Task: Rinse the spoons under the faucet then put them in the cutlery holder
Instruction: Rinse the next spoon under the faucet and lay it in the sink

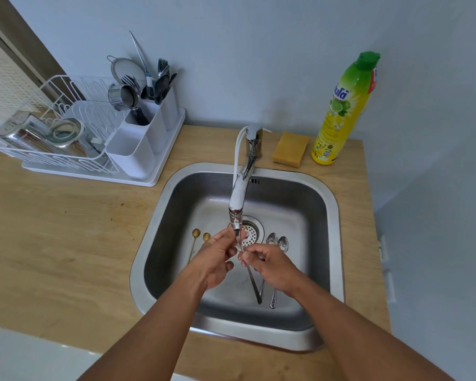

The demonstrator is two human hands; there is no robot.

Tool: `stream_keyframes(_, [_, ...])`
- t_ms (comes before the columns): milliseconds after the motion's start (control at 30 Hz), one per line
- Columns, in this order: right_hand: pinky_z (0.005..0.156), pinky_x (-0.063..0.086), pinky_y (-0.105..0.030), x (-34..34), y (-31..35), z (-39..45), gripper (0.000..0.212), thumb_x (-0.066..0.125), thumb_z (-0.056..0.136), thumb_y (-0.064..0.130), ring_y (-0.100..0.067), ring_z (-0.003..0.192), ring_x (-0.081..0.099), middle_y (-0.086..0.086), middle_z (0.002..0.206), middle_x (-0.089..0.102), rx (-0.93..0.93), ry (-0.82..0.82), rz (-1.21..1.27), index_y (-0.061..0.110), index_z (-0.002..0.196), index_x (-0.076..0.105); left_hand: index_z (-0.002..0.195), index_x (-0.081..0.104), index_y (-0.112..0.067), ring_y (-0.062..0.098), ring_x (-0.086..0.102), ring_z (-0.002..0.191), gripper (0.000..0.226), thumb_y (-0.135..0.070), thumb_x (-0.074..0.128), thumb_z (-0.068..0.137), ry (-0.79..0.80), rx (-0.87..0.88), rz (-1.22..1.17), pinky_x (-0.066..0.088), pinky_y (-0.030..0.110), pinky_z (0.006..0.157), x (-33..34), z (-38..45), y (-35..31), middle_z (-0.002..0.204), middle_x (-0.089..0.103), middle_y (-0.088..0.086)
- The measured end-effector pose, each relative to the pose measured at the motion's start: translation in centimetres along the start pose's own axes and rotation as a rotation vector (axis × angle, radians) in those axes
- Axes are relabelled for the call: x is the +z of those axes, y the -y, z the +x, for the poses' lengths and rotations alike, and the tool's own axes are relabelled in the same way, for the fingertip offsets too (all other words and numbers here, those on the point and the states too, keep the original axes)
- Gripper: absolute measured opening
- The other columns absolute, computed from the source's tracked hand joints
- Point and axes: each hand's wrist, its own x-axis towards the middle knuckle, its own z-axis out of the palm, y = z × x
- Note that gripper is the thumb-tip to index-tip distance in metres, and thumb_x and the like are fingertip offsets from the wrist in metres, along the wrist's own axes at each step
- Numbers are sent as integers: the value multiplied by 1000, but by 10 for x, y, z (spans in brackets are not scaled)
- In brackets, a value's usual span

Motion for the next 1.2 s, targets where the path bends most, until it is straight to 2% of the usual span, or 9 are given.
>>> stream_keyframes(167, [74, 52, -14, -1, 6, -5, 17, 63, 102, 21, 4, 85, 67, 9, 83, 73, 30, 60, 83, 19, 89, 75, 103, 84, -32, 11, 48, 65, 24, -45, 64, 99, 77, -46, -39, 37, 32, 65, -1, 1, 9, 96, 75, -9])
stream_keyframes(267, [52, 39, -16, -4, 8, -8, 21, 62, 103, 28, 7, 62, 58, 11, 83, 71, 149, 129, 190, 13, 92, 72, 112, 81, -33, 12, 51, 66, 27, -48, 62, 100, 133, -40, -61, 38, 33, 65, -5, 2, 14, 100, 75, -8])
stream_keyframes(333, [49, 34, -17, -6, 4, -8, 26, 62, 103, 30, 7, 57, 54, 12, 82, 70, 199, 143, 185, 6, 99, 70, 113, 80, -30, 12, 48, 67, 25, -44, 67, 97, 125, -45, -72, 38, 31, 62, -6, 2, 16, 97, 73, -6])
stream_keyframes(433, [49, 38, -13, -3, 1, -8, 19, 63, 103, 27, 5, 59, 55, 9, 85, 75, 177, 63, 156, 12, 99, 74, 109, 80, -25, 10, 46, 66, 31, -41, 77, 82, 46, -14, -52, 34, 28, 58, -4, 3, 14, 98, 75, -7])
stream_keyframes(600, [85, 51, -15, 3, -2, -6, 16, 64, 101, 16, -5, 91, 73, 2, 93, 79, 26, -16, -24, 11, 92, 77, 103, 80, -22, 7, 54, 73, 27, -39, 83, 83, -144, 115, 185, 42, 23, 58, 4, 4, 14, 83, 77, -16])
stream_keyframes(733, [80, 53, -23, 2, -1, 0, 20, 62, 101, 20, -14, 85, 73, 2, 86, 78, 5, -96, -87, 17, 88, 77, 100, 82, -22, -5, 69, 81, 12, -29, 78, 91, -162, 183, 275, 47, 20, 75, 2, 6, 24, 88, 81, -15])
stream_keyframes(900, [71, 51, -28, 4, -1, 6, 23, 67, 98, 29, -2, 65, 62, 6, 74, 74, 47, -124, -141, 19, 79, 76, 101, 79, -25, -18, 67, 74, 11, -33, 74, 95, -193, 225, 326, 44, 10, 64, 0, 4, 29, 82, 78, -25])
stream_keyframes(1100, [78, 52, -24, 5, 4, 8, 18, 69, 93, 39, -7, 84, 69, 8, 87, 76, 43, -259, -129, 26, 85, 79, 92, 80, -25, 8, 72, 88, 18, -33, 66, 101, -222, 365, 575, 53, 22, 78, -7, 2, 25, 84, 79, -9])
stream_keyframes(1200, [60, 46, -11, 7, 12, 7, 12, 71, 93, 38, -4, 67, 64, 14, 82, 76, 60, -252, -24, 33, 87, 80, 86, 78, -30, 4, 72, 79, 18, -36, 67, 99, -233, 388, 658, 55, 23, 76, -8, 2, 26, 78, 78, -11])
